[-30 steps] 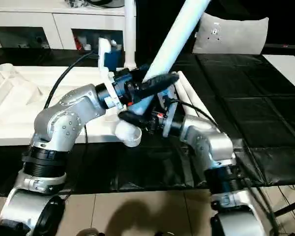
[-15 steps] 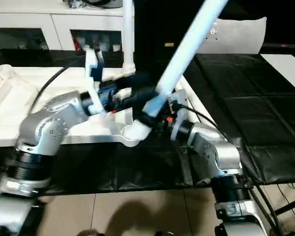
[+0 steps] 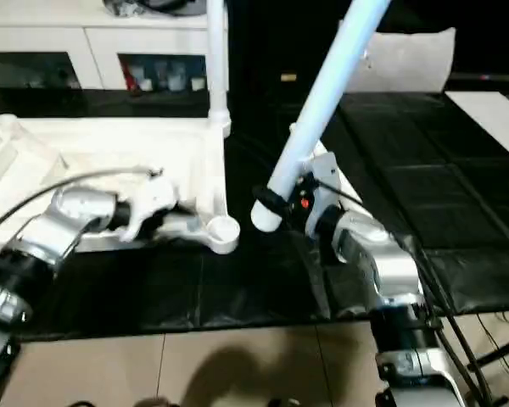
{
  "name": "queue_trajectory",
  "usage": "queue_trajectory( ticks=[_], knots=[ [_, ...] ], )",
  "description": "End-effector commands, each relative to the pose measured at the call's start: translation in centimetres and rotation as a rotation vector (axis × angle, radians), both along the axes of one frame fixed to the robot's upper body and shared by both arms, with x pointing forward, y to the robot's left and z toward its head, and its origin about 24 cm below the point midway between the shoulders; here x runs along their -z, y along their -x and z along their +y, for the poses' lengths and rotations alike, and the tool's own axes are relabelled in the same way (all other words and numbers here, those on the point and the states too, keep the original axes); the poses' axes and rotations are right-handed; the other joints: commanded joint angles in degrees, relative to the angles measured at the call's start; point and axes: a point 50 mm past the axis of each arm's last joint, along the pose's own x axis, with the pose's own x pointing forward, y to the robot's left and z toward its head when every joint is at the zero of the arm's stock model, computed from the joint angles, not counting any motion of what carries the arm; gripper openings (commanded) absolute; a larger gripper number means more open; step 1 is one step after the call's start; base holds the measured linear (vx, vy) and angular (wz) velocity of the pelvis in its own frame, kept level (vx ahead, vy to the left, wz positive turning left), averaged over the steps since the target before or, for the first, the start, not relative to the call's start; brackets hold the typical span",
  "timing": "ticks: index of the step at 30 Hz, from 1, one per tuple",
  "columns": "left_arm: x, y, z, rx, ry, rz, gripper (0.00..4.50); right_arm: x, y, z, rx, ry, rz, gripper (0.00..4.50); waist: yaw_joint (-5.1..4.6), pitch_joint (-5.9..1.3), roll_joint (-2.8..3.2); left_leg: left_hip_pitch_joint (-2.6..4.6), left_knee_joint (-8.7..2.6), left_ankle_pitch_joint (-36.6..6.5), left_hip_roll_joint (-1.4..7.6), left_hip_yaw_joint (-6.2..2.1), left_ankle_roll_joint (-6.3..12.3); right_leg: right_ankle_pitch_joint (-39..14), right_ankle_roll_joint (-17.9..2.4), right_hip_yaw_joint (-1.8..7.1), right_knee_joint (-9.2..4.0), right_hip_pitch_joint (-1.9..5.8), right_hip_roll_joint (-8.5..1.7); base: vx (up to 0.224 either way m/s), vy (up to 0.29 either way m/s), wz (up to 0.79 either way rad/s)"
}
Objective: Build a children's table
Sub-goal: Pick table leg, then insert table leg to table base
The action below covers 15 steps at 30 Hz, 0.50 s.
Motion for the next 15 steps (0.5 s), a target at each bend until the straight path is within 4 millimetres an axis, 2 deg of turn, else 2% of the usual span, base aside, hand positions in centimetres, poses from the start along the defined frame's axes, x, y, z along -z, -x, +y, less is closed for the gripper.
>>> queue_trajectory(
  ticks=[1, 3, 4, 5, 10, 11, 15],
  knots=[
    [-0.44, -0.36, 0.29, 0.016, -0.027, -0.008, 2.87, -0.39, 0.14, -0.02, 0.005, 0.002, -0.031, 1.88, 0.14, -4.67, 1.0, 0.11, -4.06, -10.4, 1.17, 0.04, 0.43, -19.2, -4.6, 3.29, -4.09, 4.2, -3.64, 0.0, 0.0, 0.0],
    [-0.39, -0.52, 0.56, 0.012, -0.022, -0.001, 2.76, -0.28, 0.2, 0.03, 0.008, 0.001, -0.029, 1.88, 0.25, -4.74, 1.02, 0.13, -4.09, -10.3, 1.31, -0.06, 0.22, -18.1, -5.4, 3.37, -3.69, 4.34, -3.81, 0.0, 0.0, 0.0],
    [-0.36, -0.56, 0.62, 0.014, -0.014, 0.006, 2.72, -0.23, 0.23, 0.07, 0.008, 0.0, -0.027, 1.88, 0.34, -4.74, 1.33, 0.19, -4.08, -10.4, 1.3, -0.06, 0.28, -17.9, -5.7, 3.39, -3.77, 4.27, -3.84, 0.0, 0.0, 0.0],
    [-0.32, -0.59, 0.64, 0.019, -0.001, 0.015, 2.54, -0.21, 0.25, 0.11, 0.009, -0.001, -0.026, 1.88, 0.35, -4.7, 1.07, 0.12, -4.05, -10.8, 1.18, 0.03, 0.33, -18.2, -5.9, 3.35, -3.85, 4.44, -3.83, 0.0, 0.0, 0.0],
    [-0.32, -0.75, 0.76, 0.011, 0.024, 0.038, 2.3, -0.14, 0.26, 0.17, 0.008, -0.004, -0.02, 1.88, 0.52, -4.52, 1.15, 0.32, -4.07, -11.6, 1.15, 0.1, 0.5, -20.8, -5.5, 3.24, -4.32, 4.34, -3.9, 0.0, 0.0, 0.0],
    [-0.22, -0.77, 1.0, 0.003, 0.018, 0.047, 2.06, -0.11, 0.27, 0.18, 0.007, -0.005, -0.017, 1.88, 0.57, -4.47, 1.15, 0.45, -4.15, -12.1, 1.25, 0.03, 0.42, -21.7, -5.4, 3.22, -4.4, 4.31, -3.97, 0.0, 0.0, 0.0],
    [-0.09, -0.81, 1.28, -0.002, 0.001, 0.036, 1.87, -0.06, 0.27, 0.18, 0.006, -0.004, -0.012, 1.88, 0.68, -4.48, 1.11, 0.48, -4.19, -12.4, 1.26, -0.04, 0.35, -22.9, -4.5, 3.14, -4.55, 4.36, -3.98, 0.0, 0.0, 0.0]
  ],
)
